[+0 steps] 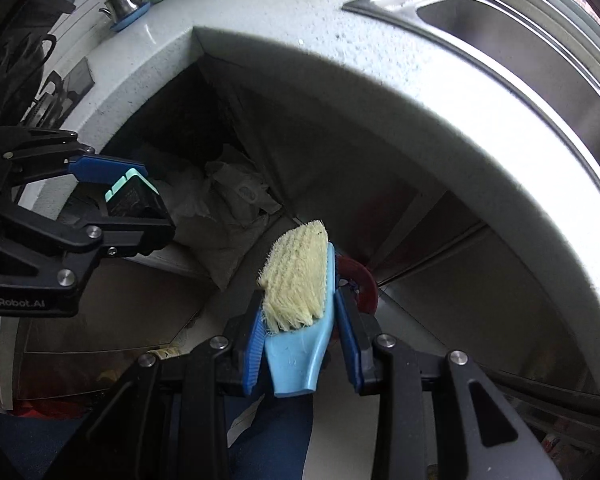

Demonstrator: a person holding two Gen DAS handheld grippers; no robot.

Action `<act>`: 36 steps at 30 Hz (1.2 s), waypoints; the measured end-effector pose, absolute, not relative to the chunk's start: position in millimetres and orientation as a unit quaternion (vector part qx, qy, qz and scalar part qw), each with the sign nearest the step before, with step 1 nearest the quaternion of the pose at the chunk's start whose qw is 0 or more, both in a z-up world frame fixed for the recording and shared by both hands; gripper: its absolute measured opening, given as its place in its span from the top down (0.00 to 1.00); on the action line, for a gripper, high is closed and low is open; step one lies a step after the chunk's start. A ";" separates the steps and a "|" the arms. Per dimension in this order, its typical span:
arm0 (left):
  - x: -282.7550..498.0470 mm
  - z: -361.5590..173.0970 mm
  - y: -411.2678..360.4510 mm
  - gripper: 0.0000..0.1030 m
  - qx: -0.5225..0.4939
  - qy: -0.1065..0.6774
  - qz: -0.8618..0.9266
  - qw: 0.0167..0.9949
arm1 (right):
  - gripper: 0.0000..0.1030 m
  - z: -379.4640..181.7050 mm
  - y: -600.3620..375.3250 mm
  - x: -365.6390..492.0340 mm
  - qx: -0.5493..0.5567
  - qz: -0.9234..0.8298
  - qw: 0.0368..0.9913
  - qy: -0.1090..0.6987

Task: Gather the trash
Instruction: 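Carry the plug adapter and scrub brush down toward the red bin, then open the right tool over the bin while the left tool releases the adapter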

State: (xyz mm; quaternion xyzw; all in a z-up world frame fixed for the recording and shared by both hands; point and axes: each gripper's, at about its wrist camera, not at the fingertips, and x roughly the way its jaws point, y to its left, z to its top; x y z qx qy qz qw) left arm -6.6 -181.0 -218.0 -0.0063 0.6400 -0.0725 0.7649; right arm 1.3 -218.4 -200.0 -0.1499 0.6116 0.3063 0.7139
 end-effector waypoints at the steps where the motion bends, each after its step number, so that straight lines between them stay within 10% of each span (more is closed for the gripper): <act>1: -5.4 -228.8 -180.0 0.49 -0.010 0.644 -0.073 0.762 | 0.69 -211.4 -217.2 2.7 -0.148 0.304 0.711 0.616; 30: 17.0 -522.7 -161.4 0.49 -0.037 0.698 -0.082 0.711 | 0.67 -509.1 -197.6 20.2 -0.171 0.284 0.667 0.667; 36: 15.5 -535.6 -160.8 0.49 -0.050 0.702 -0.077 0.706 | 0.33 -513.2 -212.9 17.2 -0.167 0.276 0.676 0.663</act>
